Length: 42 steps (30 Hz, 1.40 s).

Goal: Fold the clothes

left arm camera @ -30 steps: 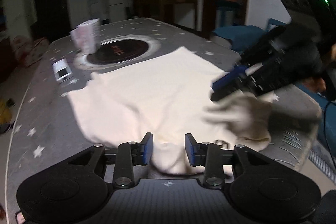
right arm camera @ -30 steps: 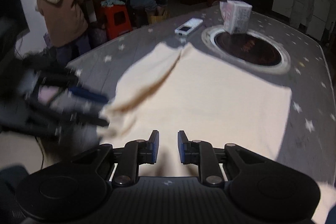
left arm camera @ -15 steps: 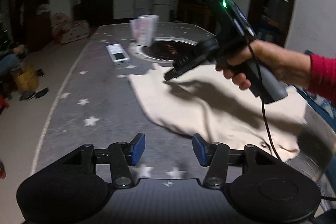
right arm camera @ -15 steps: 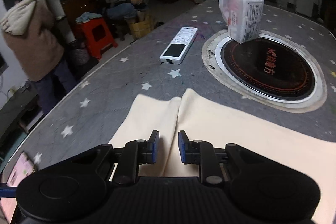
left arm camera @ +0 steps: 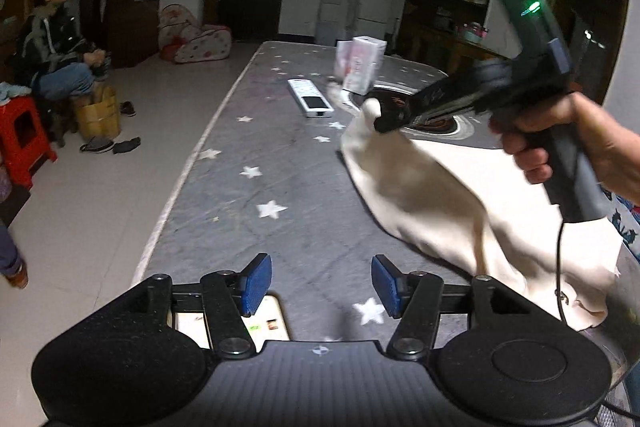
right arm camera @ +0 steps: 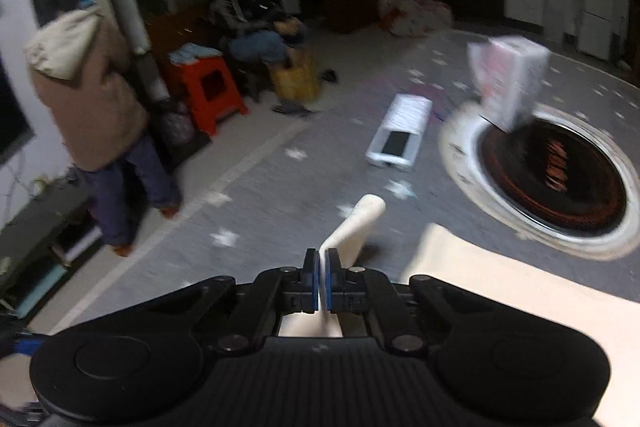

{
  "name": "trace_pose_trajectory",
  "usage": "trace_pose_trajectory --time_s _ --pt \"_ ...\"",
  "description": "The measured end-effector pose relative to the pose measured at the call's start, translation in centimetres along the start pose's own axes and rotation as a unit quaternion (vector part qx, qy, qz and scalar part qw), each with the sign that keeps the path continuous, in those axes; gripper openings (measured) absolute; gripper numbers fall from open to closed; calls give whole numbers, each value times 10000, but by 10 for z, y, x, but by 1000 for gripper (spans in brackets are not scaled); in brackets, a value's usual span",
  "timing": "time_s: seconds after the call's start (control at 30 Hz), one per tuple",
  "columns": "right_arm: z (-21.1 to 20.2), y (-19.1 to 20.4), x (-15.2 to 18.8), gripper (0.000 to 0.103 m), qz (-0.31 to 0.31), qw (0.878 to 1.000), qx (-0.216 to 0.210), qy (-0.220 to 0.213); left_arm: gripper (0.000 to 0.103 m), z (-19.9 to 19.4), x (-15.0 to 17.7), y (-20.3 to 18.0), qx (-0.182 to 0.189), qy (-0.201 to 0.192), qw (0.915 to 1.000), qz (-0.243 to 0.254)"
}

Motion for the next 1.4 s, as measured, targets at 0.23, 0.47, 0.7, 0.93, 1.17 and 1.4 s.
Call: trace_pose_trajectory --time_s 0.23,0.47,0.7,0.93,1.17,1.4 --pt "-9 75 4 2 -422 9962 -764 -76 61 -13 8 16 -165 -55 9997 -195" --pt "11 127 25 5 -584 9885 -1370 274 64 -19 14 27 -301 -16 9989 -363" --pt "-8 130 29 10 -727 9868 -1409 319 68 -21 8 19 -240 -103 9993 -255" --pt "-38 87 39 17 -967 9917 -668 520 68 -10 -4 1 -102 -88 9999 -30" --pt "-56 47 65 20 -1426 9842 -22 1048 68 4 -15 -22 52 -28 9998 184" --pt "-81 36 103 20 -1929 9744 89 1153 67 20 -18 -40 86 49 9989 458"
Point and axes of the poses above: each gripper's, at about its wrist camera, not at the fingertips, and z roughly the way its jaws point, y to its left, x to its underside, the point moved 2 cm from there along z, roughly the way its jaws point, and after that the axes turned 2 degrees about z, right-handed, at the moved point
